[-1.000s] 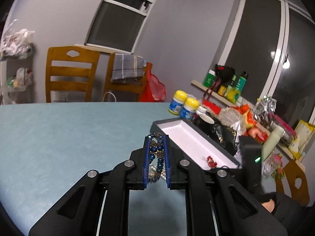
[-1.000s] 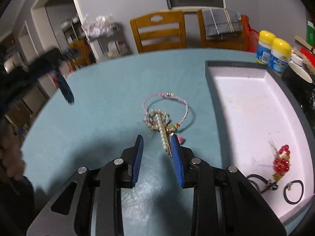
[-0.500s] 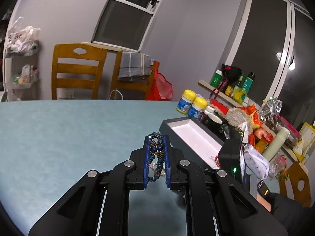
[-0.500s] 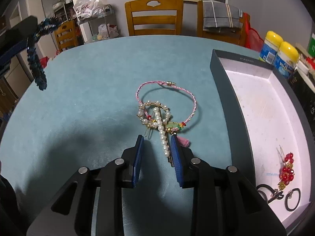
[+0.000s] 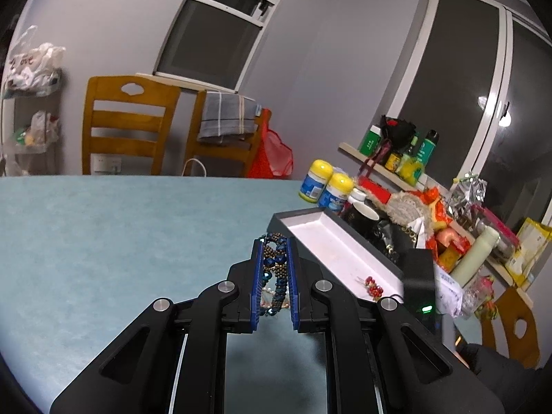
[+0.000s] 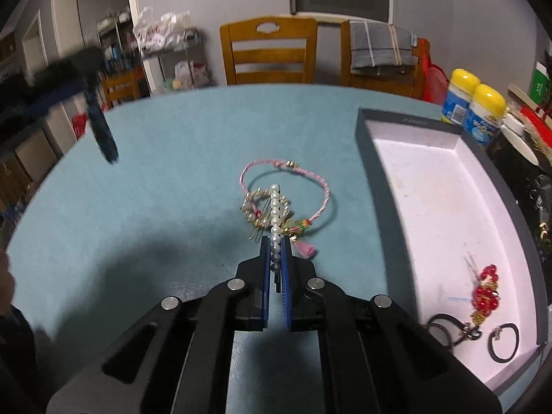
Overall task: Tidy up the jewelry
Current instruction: 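Grasp the pearl hairpin with the right gripper while the left holds the blue bracelet, then carry both pieces into the box while the left gripper releases the blue bracelet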
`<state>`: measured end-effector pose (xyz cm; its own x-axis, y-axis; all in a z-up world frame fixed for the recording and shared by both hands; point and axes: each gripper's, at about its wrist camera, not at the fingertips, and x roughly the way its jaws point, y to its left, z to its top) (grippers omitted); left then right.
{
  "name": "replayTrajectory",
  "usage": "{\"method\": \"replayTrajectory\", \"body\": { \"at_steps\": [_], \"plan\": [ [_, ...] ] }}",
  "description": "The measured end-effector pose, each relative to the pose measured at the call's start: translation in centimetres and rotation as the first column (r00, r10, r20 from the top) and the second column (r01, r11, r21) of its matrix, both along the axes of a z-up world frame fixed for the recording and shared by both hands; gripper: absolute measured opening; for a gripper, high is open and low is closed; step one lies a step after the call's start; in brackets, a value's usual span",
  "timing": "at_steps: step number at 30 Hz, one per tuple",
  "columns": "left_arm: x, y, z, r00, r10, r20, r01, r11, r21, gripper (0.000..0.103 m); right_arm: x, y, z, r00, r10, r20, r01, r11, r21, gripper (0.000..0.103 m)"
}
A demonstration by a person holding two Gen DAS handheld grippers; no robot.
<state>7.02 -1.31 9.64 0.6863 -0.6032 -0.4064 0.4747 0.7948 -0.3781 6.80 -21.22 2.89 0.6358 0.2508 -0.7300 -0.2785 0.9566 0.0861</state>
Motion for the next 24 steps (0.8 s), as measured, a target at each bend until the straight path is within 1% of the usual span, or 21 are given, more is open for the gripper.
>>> {"method": "replayTrajectory", "body": {
  "at_steps": [6, 9, 11, 14, 15, 18, 21, 24],
  "plan": [
    [-0.4, -1.4, 0.4, 1.000, -0.016, 0.019, 0.017, 1.000, -0.021, 0.014, -1.7, -3.6, 2.5, 0.995, -0.064, 0.074, 0.057, 0.994, 0.093, 0.006],
    [-1.0, -3.3, 1.1, 0.998, -0.039, 0.057, 0.040, 0.999, -0.014, 0.014, -2.7, -5.6, 3.2, 0.989, -0.107, 0.103, 0.095, 0.989, 0.113, 0.006],
    [-1.3, -4.9, 1.5, 0.995, -0.070, 0.066, 0.071, 0.997, -0.017, 0.014, -3.1, -6.6, 3.3, 0.986, -0.127, 0.110, 0.113, 0.985, 0.127, 0.006],
    [-1.9, -7.8, 2.2, 0.990, -0.114, 0.085, 0.114, 0.993, 0.008, 0.014, -3.5, -8.4, 3.5, 0.980, -0.159, 0.118, 0.142, 0.979, 0.146, 0.006],
    [-2.0, -8.5, 2.2, 0.989, -0.116, 0.088, 0.115, 0.993, 0.020, 0.014, -3.6, -9.1, 3.6, 0.977, -0.172, 0.122, 0.154, 0.977, 0.149, 0.006],
    [-2.5, -11.6, 2.3, 0.983, -0.160, 0.087, 0.155, 0.986, 0.059, 0.014, -3.7, -10.9, 3.7, 0.972, -0.202, 0.124, 0.179, 0.968, 0.174, 0.006],
    [-2.2, -15.0, 2.0, 0.978, -0.199, 0.071, 0.192, 0.978, 0.085, 0.014, -3.6, -12.4, 3.1, 0.966, -0.231, 0.120, 0.209, 0.963, 0.172, 0.006],
    [-2.1, -17.6, 1.7, 0.968, -0.243, 0.070, 0.236, 0.967, 0.095, 0.014, -2.7, -14.5, 2.1, 0.952, -0.298, 0.069, 0.280, 0.941, 0.190, 0.006]
  ]
}}
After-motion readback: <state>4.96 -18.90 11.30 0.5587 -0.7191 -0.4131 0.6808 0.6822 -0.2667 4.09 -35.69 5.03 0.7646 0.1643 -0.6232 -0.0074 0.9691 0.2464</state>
